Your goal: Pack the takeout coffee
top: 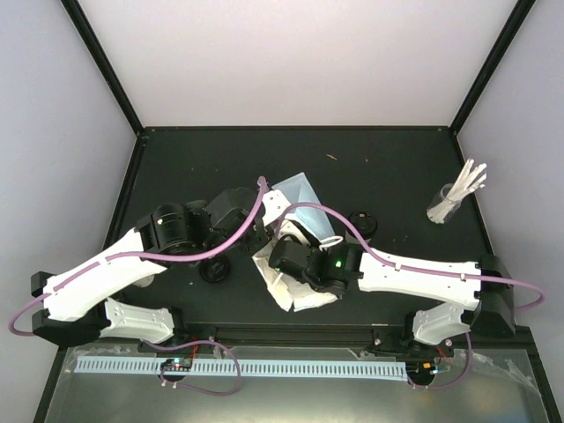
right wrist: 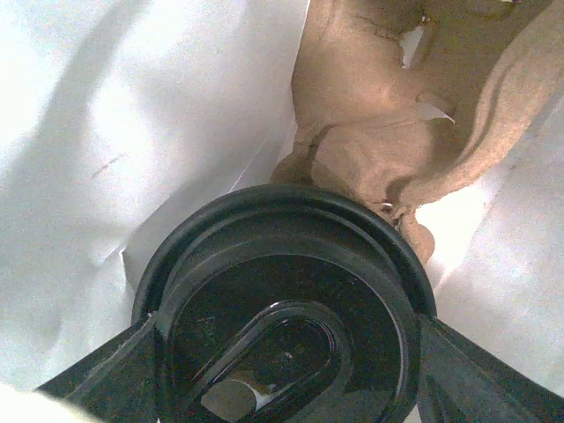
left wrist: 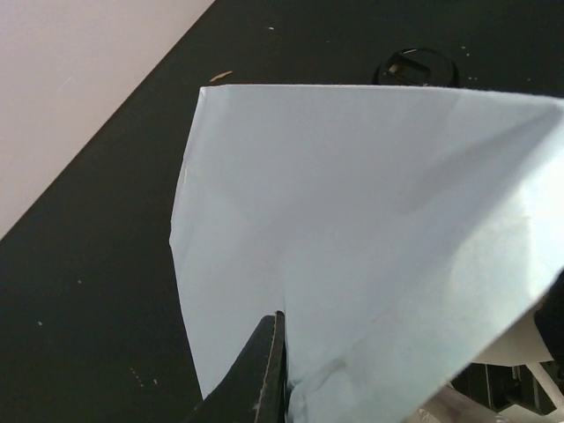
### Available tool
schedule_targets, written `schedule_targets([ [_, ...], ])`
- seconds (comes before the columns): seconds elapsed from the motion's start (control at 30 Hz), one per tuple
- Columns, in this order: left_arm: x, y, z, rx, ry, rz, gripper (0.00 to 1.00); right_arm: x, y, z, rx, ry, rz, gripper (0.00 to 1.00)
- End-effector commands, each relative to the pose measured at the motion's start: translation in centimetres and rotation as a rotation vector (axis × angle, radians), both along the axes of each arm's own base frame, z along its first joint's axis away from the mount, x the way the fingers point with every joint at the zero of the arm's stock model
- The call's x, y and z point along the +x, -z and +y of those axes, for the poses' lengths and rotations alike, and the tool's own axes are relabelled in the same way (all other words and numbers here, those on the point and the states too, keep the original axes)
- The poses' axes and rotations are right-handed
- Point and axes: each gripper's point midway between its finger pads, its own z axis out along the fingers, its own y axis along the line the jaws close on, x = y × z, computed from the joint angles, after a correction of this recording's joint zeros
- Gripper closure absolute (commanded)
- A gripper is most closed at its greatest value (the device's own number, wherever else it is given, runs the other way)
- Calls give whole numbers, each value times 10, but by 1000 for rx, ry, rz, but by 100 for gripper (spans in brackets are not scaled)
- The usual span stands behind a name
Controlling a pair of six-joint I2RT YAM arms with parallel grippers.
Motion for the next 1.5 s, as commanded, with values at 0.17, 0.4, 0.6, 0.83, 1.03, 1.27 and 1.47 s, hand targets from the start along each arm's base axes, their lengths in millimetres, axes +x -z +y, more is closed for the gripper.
schedule_targets([
  [0.17, -16, -16, -13, -94, 56, 63, 98, 5, 4, -30, -106, 72, -22, 51],
  [0.4, -12, -3, -16, -15, 47, 79, 99, 18, -6, -37, -136, 137, -135, 52],
  [0.6, -1, 9, -15, 72, 2, 64, 99, 15, -18, -29, -72, 91, -152, 53],
  [0.83, 4, 13, -14, 110, -16, 54, 98, 10, -27, -27, -53, 68, -162, 53],
  [1.03, 2, 10, -15, 97, -10, 61, 99, 13, -20, -35, -127, 96, -185, 53],
  [1.27, 1, 11, -17, 95, -1, 71, 99, 14, -20, -35, -148, 95, -230, 53],
  [1.47, 1, 9, -17, 91, -3, 64, 98, 5, -26, -25, -127, 35, -242, 53],
])
